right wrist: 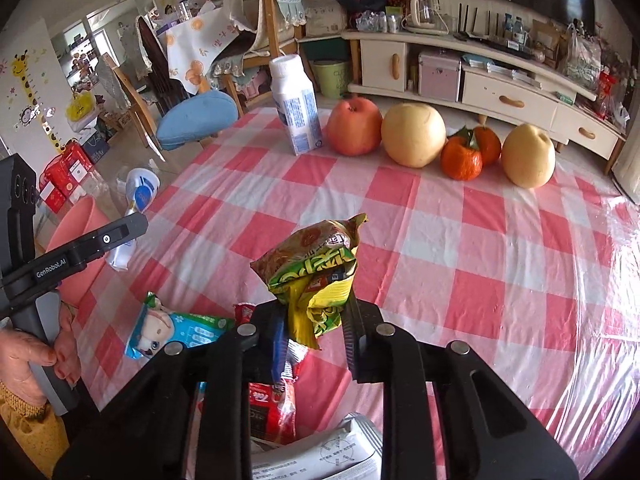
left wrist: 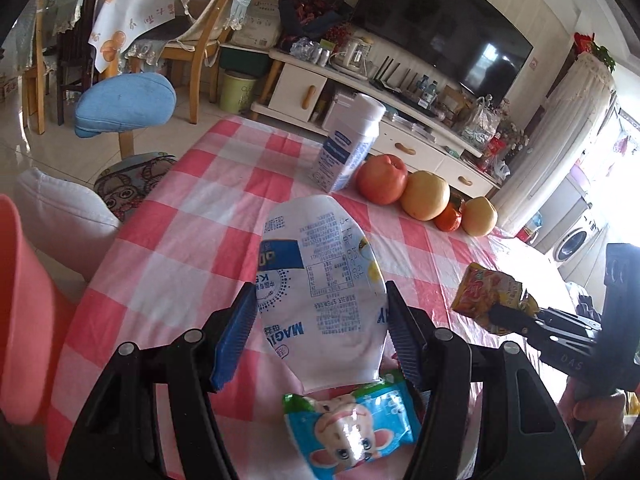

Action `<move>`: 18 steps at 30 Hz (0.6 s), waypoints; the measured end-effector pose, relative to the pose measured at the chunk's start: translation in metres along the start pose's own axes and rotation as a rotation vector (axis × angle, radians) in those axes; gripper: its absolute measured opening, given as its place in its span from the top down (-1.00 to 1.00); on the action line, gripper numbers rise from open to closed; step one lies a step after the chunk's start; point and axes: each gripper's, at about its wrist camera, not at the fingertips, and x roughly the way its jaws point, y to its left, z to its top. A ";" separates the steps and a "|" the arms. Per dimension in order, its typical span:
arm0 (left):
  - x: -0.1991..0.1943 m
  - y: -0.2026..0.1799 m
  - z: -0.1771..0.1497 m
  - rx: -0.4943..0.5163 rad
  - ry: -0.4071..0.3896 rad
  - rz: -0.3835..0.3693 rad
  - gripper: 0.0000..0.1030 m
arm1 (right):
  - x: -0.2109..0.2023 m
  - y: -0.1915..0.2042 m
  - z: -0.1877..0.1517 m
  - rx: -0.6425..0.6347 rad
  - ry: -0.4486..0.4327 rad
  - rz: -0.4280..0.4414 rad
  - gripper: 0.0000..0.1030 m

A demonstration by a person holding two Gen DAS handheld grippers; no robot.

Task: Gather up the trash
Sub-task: 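Carry the pouch with the left gripper while the right gripper carries the snack packet toward the bucket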

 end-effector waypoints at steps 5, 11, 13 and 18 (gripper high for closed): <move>-0.013 0.019 0.002 -0.024 -0.016 0.001 -0.24 | -0.009 0.019 0.005 -0.020 -0.025 -0.002 0.53; -0.032 0.042 0.005 -0.049 -0.053 0.020 -0.24 | -0.016 0.056 0.006 -0.093 -0.047 -0.002 0.53; -0.041 0.050 0.006 -0.058 -0.072 0.029 -0.24 | -0.017 0.070 0.005 -0.119 -0.050 0.005 0.53; -0.060 0.071 0.010 -0.095 -0.113 0.046 -0.24 | -0.021 0.109 0.005 -0.202 -0.068 0.025 0.53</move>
